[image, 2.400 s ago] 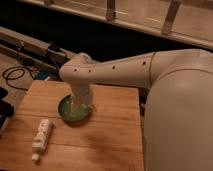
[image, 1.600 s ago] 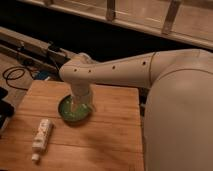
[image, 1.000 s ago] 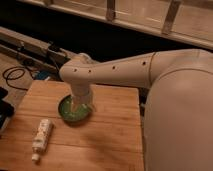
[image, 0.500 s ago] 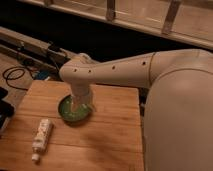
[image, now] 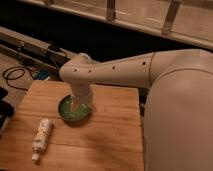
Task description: Place the bottle in the ceramic bowl
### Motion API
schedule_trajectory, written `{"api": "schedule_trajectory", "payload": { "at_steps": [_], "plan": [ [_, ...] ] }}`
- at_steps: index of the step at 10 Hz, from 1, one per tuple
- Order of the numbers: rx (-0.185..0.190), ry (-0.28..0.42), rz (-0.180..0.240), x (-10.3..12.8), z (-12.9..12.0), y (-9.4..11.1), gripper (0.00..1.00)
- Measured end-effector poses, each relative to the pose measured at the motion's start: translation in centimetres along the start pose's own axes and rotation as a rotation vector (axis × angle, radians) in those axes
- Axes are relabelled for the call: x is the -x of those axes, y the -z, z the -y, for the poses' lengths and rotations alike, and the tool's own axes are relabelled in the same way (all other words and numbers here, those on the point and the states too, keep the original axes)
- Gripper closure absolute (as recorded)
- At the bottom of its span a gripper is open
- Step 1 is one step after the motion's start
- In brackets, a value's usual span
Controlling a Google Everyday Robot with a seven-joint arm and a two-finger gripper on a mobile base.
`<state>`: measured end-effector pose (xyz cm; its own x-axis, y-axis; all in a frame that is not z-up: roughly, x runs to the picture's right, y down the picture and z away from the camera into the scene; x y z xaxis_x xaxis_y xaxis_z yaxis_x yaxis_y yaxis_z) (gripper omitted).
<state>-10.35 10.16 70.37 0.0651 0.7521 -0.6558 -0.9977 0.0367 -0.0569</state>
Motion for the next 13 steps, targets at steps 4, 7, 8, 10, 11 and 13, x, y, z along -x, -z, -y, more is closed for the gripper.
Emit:
{"api": "schedule_trajectory", "payload": {
  "at_steps": [4,7,8,10,11,13],
  "plan": [
    [0.000,0.000,0.000,0.00,0.00,0.01,0.35],
    [0.011,-0.018,0.024,0.17,0.03,0.36,0.35],
    [0.013,-0.023,0.028,0.21,0.13,0.37,0.35],
    [0.016,-0.019,0.030,0.23,-0.14,0.35,0.35],
    [0.015,-0.020,0.030,0.23,-0.08,0.37,0.35],
    [0.015,-0.020,0.030,0.22,-0.02,0.35,0.35]
  ]
}}
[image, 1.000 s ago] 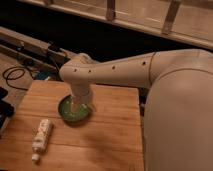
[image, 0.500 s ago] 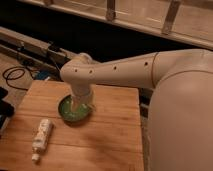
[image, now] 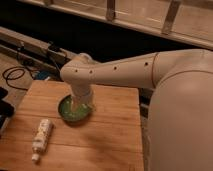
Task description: Place the bottle in the ceramic bowl
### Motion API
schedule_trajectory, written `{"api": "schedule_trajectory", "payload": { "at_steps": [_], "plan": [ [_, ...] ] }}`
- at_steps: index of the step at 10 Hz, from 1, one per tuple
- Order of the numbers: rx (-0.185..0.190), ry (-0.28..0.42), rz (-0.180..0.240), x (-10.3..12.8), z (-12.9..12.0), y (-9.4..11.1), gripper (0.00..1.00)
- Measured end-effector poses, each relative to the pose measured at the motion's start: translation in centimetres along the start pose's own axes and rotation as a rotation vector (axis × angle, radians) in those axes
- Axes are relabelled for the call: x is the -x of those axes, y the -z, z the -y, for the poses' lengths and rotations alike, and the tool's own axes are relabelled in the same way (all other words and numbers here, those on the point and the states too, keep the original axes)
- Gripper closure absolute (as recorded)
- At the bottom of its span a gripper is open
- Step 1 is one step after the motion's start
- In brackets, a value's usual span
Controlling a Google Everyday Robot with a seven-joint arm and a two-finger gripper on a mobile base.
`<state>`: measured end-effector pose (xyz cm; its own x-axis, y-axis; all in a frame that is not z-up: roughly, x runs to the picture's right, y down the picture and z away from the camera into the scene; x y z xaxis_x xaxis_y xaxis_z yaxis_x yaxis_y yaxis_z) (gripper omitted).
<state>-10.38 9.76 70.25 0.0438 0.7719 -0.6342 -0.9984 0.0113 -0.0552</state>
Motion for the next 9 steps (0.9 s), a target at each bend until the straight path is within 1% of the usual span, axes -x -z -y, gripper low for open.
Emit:
{"api": "schedule_trajectory", "payload": {
  "at_steps": [8,9],
  "plan": [
    [-0.004,0.001,0.002,0.04,-0.10,-0.01,0.35],
    [-0.012,0.003,0.007,0.80,0.04,0.26,0.35]
  ]
}}
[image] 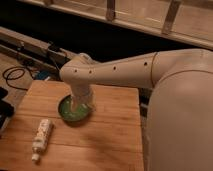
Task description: Place the bottle in the ceramic bowl
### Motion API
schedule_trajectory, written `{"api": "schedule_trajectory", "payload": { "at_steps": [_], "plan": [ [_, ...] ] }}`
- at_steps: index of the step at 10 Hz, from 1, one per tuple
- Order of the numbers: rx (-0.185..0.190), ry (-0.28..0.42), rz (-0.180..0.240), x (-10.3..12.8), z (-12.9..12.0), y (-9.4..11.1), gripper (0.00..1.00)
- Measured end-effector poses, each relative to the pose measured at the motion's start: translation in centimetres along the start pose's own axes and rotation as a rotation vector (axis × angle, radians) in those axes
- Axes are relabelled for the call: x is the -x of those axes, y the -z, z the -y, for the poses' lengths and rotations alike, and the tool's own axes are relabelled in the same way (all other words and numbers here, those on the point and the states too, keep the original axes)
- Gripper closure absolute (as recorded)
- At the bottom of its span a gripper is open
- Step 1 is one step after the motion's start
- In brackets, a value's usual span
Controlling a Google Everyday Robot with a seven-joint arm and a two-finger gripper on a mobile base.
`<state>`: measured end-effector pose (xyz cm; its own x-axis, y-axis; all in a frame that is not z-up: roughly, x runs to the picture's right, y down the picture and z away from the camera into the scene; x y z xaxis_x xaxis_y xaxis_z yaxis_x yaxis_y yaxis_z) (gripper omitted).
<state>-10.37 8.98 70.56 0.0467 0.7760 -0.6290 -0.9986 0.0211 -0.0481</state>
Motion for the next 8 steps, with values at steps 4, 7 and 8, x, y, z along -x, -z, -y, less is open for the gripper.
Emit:
{"api": "schedule_trajectory", "payload": {
  "at_steps": [4,7,8],
  "plan": [
    [-0.007,0.122,0.022,4.9,-4.9,1.0,0.35],
    [0.011,0.273,0.046,6.7,-12.9,2.0,0.35],
    [0.018,0.305,0.056,6.3,-14.7,2.3,0.35]
  ]
}}
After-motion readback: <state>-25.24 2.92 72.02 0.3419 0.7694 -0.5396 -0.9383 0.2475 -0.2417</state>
